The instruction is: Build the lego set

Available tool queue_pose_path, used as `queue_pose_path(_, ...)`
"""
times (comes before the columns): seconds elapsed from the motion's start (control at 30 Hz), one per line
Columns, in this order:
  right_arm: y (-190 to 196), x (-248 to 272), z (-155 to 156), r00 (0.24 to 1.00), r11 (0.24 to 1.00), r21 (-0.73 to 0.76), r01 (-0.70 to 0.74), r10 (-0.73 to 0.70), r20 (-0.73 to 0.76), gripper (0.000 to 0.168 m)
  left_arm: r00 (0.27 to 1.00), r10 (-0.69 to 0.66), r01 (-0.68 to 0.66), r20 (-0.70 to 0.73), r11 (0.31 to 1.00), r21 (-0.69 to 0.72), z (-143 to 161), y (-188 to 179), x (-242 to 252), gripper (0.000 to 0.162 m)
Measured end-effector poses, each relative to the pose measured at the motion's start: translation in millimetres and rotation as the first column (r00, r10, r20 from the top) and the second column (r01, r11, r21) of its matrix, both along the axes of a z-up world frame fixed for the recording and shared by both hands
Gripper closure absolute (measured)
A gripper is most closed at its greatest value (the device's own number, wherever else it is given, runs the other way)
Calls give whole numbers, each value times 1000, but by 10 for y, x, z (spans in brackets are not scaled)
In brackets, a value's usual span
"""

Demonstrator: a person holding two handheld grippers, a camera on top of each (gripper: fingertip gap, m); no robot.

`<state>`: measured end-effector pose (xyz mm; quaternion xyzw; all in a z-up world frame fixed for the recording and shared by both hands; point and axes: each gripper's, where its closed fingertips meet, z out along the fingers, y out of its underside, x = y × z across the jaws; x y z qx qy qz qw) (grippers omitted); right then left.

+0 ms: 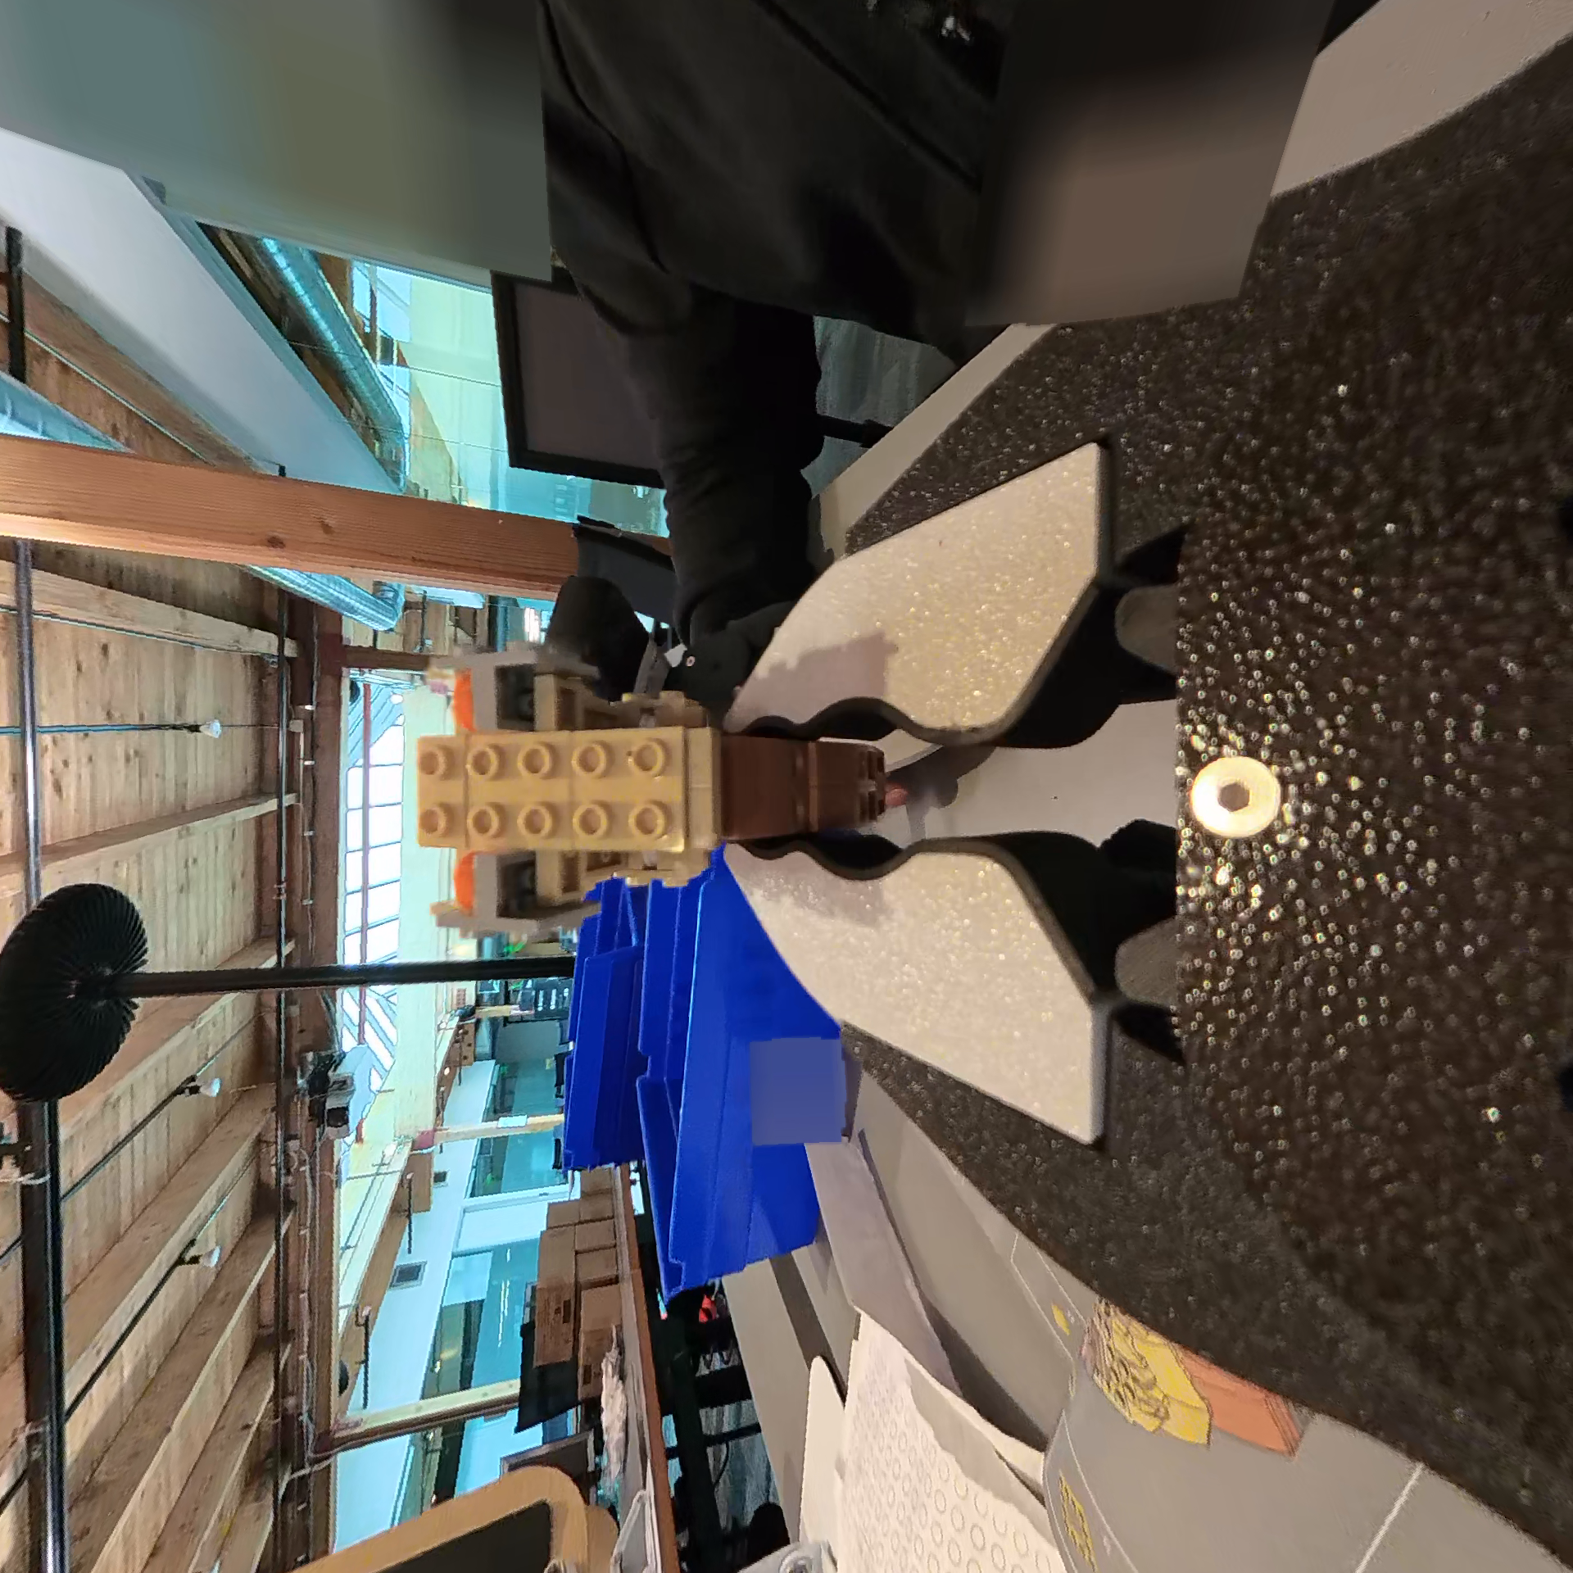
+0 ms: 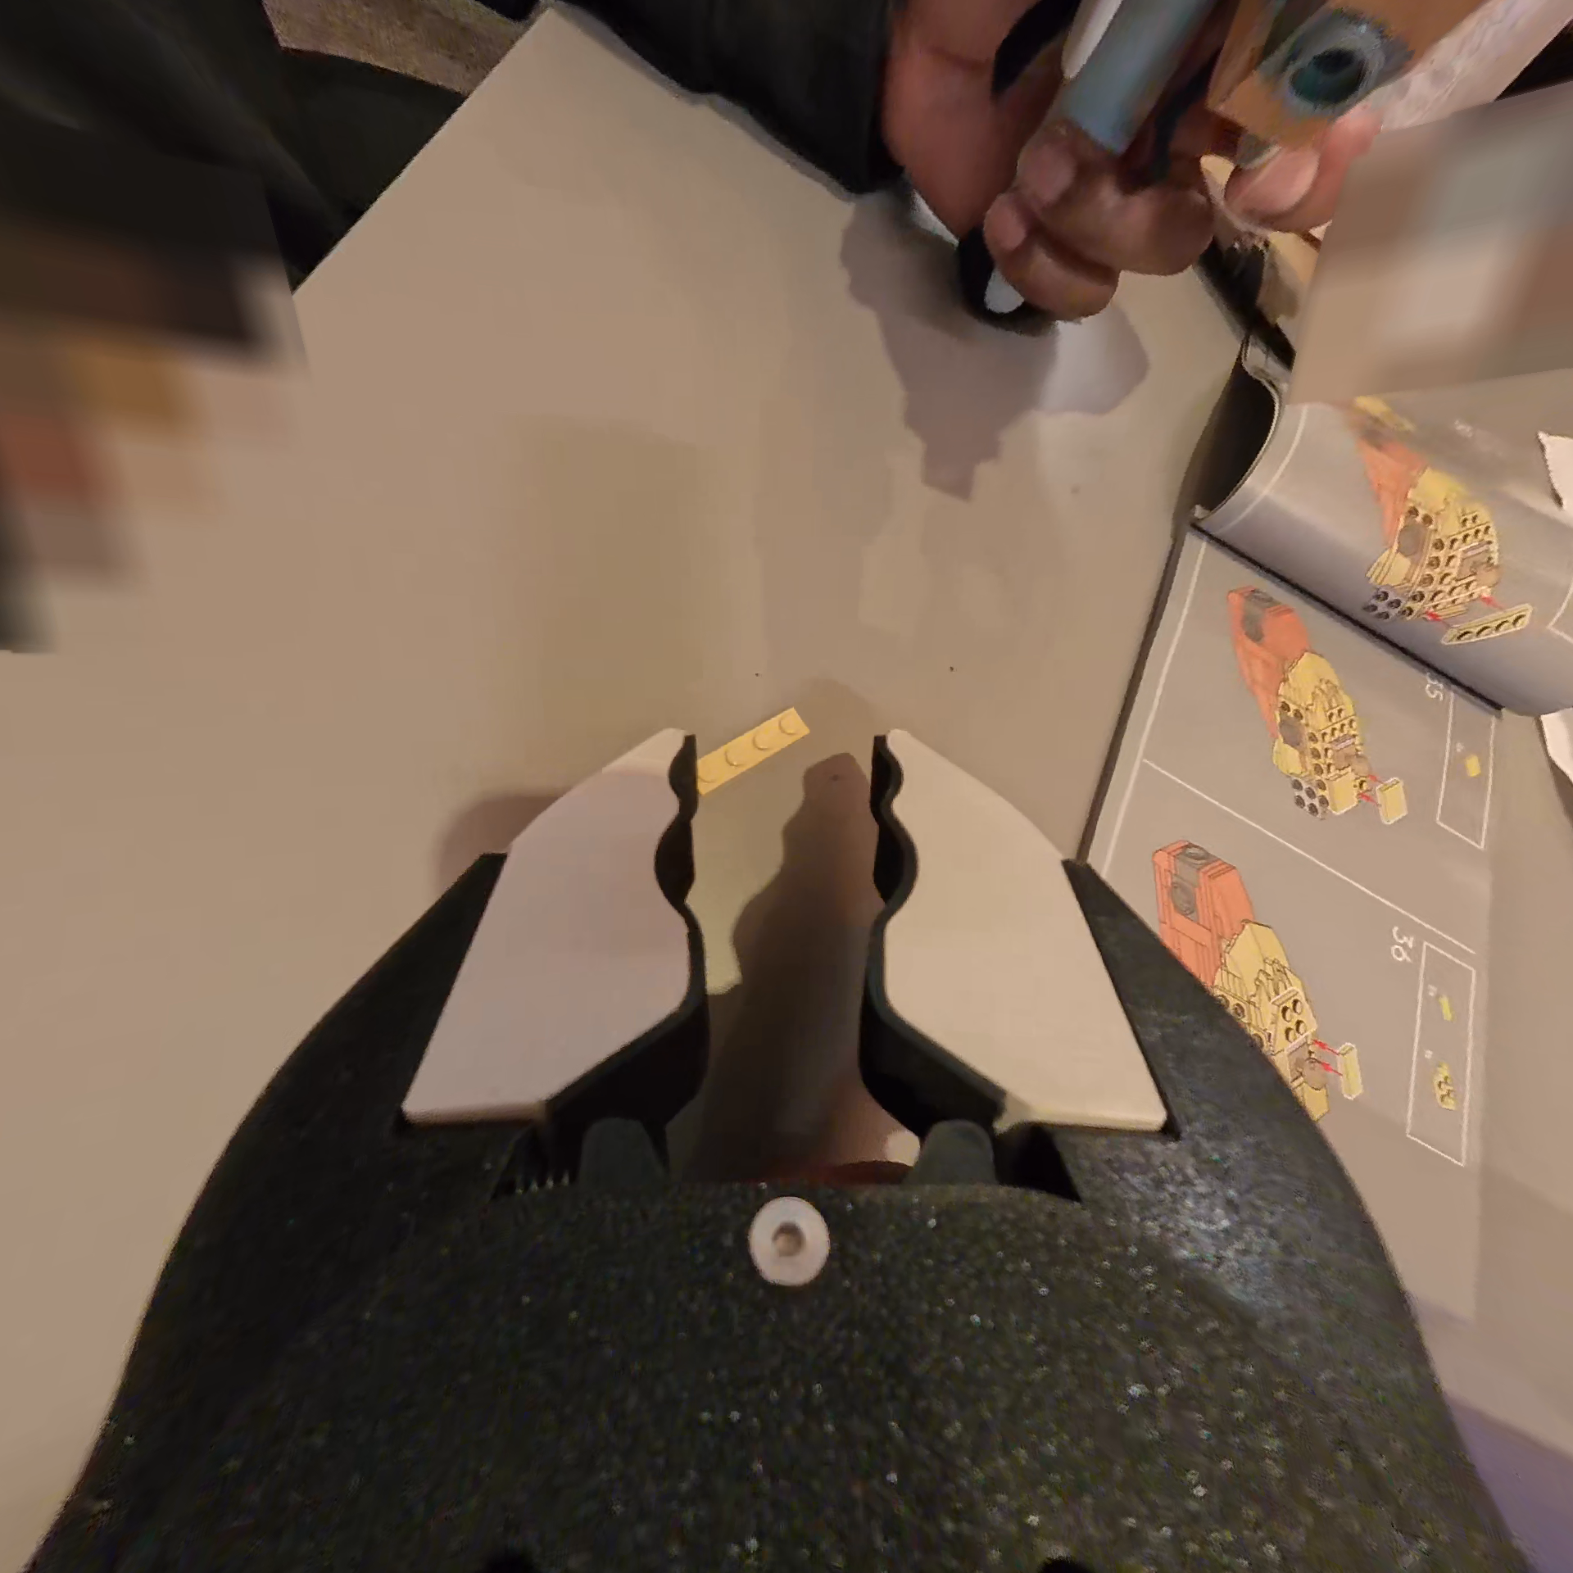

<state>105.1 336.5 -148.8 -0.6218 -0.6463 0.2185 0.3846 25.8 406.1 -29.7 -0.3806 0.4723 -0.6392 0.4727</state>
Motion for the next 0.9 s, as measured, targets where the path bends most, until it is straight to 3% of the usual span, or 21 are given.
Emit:
queue_pose_path(0.2, -29, -2, -11, 1000, 1000, -6, -23, 23, 5, 130, 997, -18, 24, 79, 997, -75, 82, 91, -114, 145)
queue_pose_path(0.5, -68, -4, -19, 999, 999, 6, -46, 46, 8, 130, 997, 11, -1, 77, 992, -128, 94, 224, -95, 144)
queue_pose_path(0.8, -132, -22, -45, 998, 997, 47, -63, 62, 31, 130, 999, 38, -37, 36, 999, -10, 45, 91, -125, 144)
queue_pose_path(0.9, -133, -19, -67, 995, 996, 8, -84, 84, 49, 122, 999, 27, -26, 39, 1000, -13, 41, 88, -131, 144)
